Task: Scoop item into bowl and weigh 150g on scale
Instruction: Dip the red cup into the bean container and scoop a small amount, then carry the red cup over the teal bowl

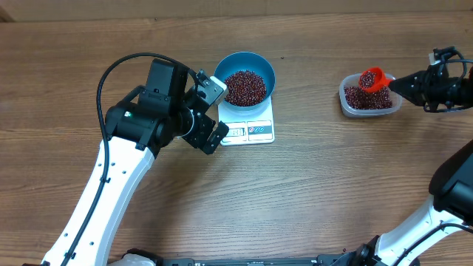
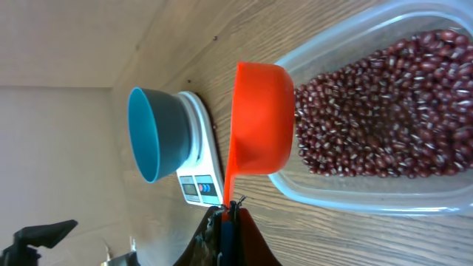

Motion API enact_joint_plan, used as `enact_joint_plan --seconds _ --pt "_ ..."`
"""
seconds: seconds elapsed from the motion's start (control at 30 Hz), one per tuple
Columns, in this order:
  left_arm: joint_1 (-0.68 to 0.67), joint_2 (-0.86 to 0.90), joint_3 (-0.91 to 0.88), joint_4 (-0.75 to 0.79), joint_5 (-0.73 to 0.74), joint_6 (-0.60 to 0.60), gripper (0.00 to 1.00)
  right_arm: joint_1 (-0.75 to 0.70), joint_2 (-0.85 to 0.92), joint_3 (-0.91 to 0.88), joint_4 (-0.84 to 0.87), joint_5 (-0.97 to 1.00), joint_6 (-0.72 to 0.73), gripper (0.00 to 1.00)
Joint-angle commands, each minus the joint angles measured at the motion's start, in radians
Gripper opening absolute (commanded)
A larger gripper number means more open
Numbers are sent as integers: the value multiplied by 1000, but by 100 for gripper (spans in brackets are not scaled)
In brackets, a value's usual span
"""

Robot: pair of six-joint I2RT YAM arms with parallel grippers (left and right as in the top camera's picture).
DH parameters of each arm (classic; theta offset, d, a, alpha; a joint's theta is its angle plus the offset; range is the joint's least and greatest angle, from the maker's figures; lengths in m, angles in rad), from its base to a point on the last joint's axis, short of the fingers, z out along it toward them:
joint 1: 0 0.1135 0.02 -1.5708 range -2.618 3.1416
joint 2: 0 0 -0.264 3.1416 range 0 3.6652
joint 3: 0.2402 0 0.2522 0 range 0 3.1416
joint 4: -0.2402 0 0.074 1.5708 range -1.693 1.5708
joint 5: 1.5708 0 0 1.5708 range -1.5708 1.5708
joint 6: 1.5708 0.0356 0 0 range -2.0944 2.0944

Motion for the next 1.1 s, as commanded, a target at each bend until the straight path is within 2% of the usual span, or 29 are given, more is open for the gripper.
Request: enact_joint_plan --seconds 0.0,0.17,0.43,0.7,0.8,1.07 --pt "5 -10 21 4 19 -7 99 3 14 3 -12 -90 -43 4" --pt "5 -10 21 4 19 -7 99 35 14 3 -31 -136 -42 4" --pt "5 -10 21 4 19 -7 99 161 13 16 -36 -158 -34 4" --pt "5 -10 21 4 19 -7 100 312 13 155 -90 -170 -12 4" --pt "5 -10 21 4 19 -7 100 374 13 215 -100 -155 -1 4" --pt "5 -10 21 4 19 -7 100 531 13 320 -56 19 146 4"
